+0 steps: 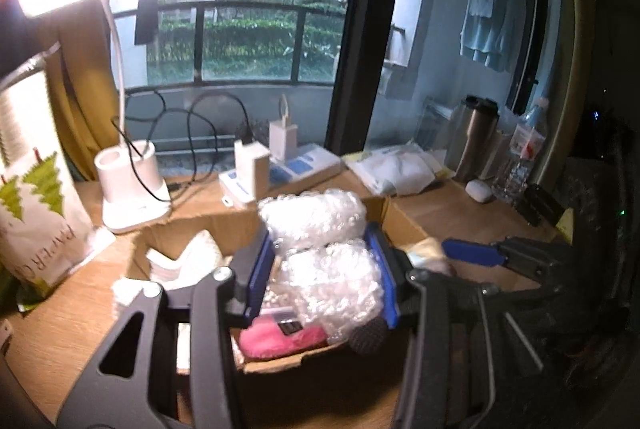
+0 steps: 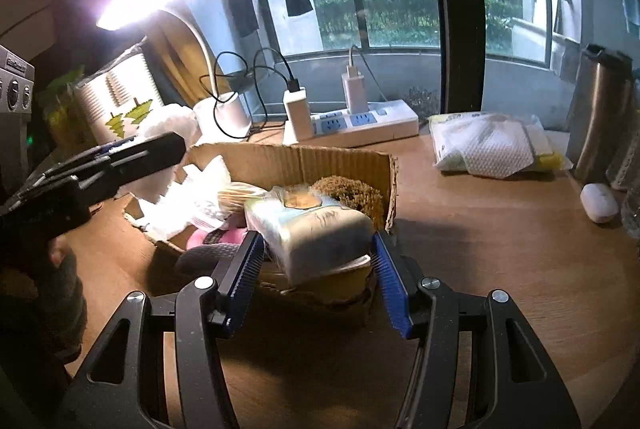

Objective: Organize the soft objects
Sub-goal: 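Carry both items over the cardboard box and lower them inside, then open both grippers to release the bubble wrap and tissue pack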

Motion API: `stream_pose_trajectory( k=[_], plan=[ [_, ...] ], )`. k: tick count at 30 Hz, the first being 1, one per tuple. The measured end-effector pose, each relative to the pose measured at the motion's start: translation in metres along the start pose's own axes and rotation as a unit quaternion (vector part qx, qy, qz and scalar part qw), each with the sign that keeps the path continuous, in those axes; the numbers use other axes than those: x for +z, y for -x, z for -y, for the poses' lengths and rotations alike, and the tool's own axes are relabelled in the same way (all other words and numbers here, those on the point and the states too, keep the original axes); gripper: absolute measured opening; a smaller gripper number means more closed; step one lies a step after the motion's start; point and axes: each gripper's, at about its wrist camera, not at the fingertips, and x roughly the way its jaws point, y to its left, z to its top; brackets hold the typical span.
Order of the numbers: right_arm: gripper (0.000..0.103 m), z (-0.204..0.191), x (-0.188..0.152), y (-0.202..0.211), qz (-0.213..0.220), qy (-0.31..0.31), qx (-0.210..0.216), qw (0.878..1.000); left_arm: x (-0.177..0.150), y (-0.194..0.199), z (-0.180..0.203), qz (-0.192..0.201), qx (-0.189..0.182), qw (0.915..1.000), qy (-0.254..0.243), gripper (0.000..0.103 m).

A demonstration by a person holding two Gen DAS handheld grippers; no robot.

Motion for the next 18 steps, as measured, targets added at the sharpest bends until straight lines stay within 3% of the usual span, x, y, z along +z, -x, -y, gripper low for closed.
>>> stream_pose_trajectory(
  k=[5,18],
  plan=[
    [0.059,0.004,0.002,-0.003,0.004,-0.001,0.008,1.000,-0.010,-0.028,0.002,-0.042,0.004,0.9991,0.002,0.046],
    [0.060,0.028,0.001,-0.002,0.008,-0.054,0.001,0.998,-0.020,-0.049,0.016,-0.082,0.006,0.9964,-0.020,0.051]
  ],
)
